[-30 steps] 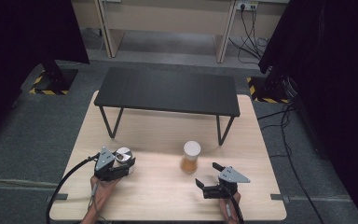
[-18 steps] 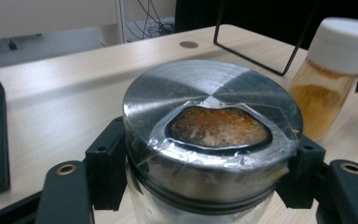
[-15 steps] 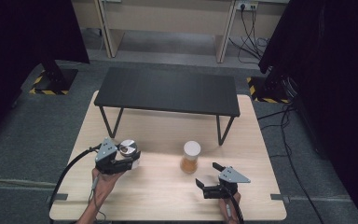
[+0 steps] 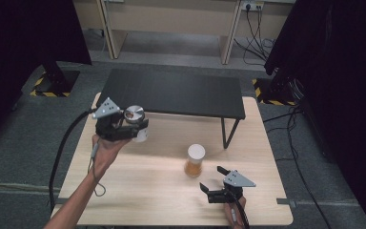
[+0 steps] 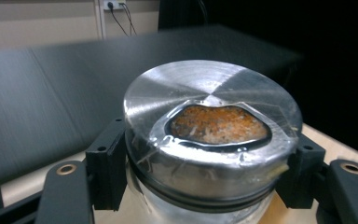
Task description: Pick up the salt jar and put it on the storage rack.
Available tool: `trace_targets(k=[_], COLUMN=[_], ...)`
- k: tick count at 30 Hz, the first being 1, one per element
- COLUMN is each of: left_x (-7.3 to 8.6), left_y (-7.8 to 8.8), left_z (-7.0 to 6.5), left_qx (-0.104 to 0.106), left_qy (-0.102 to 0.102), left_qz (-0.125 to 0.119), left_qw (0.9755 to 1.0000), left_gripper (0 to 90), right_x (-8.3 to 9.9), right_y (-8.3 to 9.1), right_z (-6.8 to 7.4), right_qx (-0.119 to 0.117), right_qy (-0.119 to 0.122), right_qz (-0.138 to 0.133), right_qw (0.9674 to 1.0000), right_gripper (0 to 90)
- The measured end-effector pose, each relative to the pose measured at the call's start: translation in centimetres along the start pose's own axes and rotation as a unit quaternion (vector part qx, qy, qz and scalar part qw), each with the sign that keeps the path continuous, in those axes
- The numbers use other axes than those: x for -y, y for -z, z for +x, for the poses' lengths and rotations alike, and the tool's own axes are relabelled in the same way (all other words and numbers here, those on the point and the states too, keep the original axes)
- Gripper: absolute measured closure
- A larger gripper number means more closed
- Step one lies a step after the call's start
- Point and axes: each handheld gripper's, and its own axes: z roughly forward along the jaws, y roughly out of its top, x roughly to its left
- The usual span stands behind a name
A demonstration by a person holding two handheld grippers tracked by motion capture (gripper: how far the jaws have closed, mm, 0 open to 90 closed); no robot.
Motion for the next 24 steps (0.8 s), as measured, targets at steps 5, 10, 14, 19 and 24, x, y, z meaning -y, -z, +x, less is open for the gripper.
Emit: trace_targets(k=[5, 10, 14, 19, 24], left_x=[-3.3, -6.0, -7.9, -8.9, -9.2], left_y=[-1.2, -2.5, -4.2, -6.0, -7.5], left_z=[-0.1, 0.2, 0.8, 1.2, 1.9], left_qx=[-0.022, -0.042, -0.057, -0.075, -0.095], left_qy=[-0.018, -0.019, -0.017, -0.019, -0.012], left_qz=[0.008, 0.008, 0.02, 0.036, 0.04], left_qw=[0.9996, 0.9989, 0.998, 0.9964, 0.9946], left_gripper=[31.3, 31.3, 31.3, 31.3, 31.3], right_x=[0.0, 0.0, 0.0, 0.0, 0.1], right_y=[0.0, 0.0, 0.0, 0.0, 0.0], right_z=[0.0, -0.1, -0.1, -0.2, -0.3], right_qx=[-0.001, -0.002, -0.003, -0.004, -0.006], right_qy=[0.0, 0.0, 0.0, 0.0, 0.0], right_qz=[0.0, 0.0, 0.0, -0.001, -0.002], right_qw=[1.0, 1.0, 1.0, 1.0, 1.0], right_gripper=[2.0, 2.0, 2.0, 2.0, 2.0])
